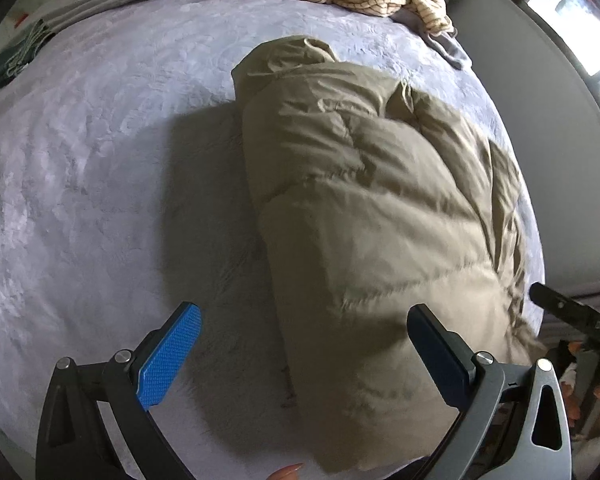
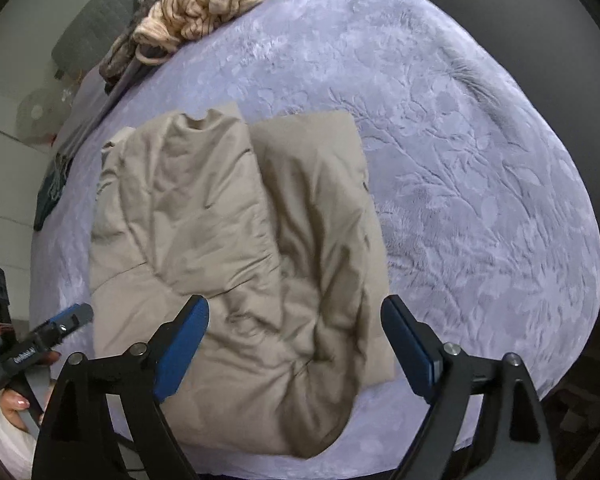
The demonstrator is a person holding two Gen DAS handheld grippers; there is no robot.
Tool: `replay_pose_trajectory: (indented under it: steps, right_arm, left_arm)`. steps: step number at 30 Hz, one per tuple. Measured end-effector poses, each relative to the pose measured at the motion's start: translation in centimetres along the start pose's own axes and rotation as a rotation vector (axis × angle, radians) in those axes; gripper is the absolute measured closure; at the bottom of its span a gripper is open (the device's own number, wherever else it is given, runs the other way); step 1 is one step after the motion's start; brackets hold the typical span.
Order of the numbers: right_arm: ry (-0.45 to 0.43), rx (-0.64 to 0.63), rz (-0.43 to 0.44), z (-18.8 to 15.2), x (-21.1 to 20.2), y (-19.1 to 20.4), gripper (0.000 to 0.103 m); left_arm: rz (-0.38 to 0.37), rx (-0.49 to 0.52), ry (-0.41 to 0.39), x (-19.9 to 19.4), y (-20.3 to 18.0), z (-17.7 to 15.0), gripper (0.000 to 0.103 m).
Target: Fold large clothes
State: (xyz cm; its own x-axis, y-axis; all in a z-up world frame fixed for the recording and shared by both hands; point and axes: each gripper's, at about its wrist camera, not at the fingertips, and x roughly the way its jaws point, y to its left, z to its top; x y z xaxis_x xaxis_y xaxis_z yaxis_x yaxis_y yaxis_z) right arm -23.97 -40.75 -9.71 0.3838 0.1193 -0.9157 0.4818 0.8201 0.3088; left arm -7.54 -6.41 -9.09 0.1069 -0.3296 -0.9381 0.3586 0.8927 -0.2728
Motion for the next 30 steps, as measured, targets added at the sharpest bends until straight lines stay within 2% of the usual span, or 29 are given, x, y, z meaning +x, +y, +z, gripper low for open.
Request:
replay_pose_trajectory:
  steps: [4, 7, 13, 17, 18, 20, 22, 26, 28, 30]
  right_arm:
    - [0.026, -0.006, 0.046, 2.0, 0.9, -1.7, 0.013]
    - [0.029, 0.027, 0.120, 3.3, 1.7, -3.7, 0.013]
    - [0.093, 0.127, 0.281, 4.6, 4.9, -7.4, 0.013]
    - [0.161, 0.195, 0.374, 4.9, 8.2, -8.8, 0.013]
    - [0.171, 0.210, 0.402, 5.0, 9.1, -9.0, 0.013]
    - [0.185, 0.236, 0.462, 5.1, 10.5, -9.0, 0.000]
    - [0.188, 0.260, 0.518, 5.2, 11.3, -8.8, 0.000]
    - [0.183, 0.290, 0.735, 5.9, 11.0, -8.0, 0.000]
    - [0.186, 0.246, 0.764, 6.4, 10.3, -7.0, 0.000]
    - [0.205, 0.152, 0.733, 7.1, 9.8, -5.6, 0.000]
  left_arm:
    - [-0.040, -0.030, 0.009, 0.8, 0.2, 0.9, 0.000]
    - [-0.115, -0.047, 0.028, 1.8, 0.7, 1.6, 0.000]
    - [-0.323, -0.135, 0.084, 4.9, 2.5, 2.6, 0.000]
    - [-0.399, -0.189, 0.107, 6.6, 3.4, 3.0, 0.000]
    - [-0.414, -0.203, 0.110, 7.0, 3.7, 3.2, 0.000]
    - [-0.437, -0.232, 0.119, 7.7, 4.1, 3.3, 0.000]
    - [-0.451, -0.252, 0.127, 8.2, 4.3, 3.4, 0.000]
    - [-0.459, -0.246, 0.134, 8.3, 4.0, 3.7, 0.000]
    - [-0.476, -0.244, 0.140, 8.4, 3.8, 4.0, 0.000]
    - [-0.484, -0.238, 0.136, 8.5, 3.7, 4.2, 0.000]
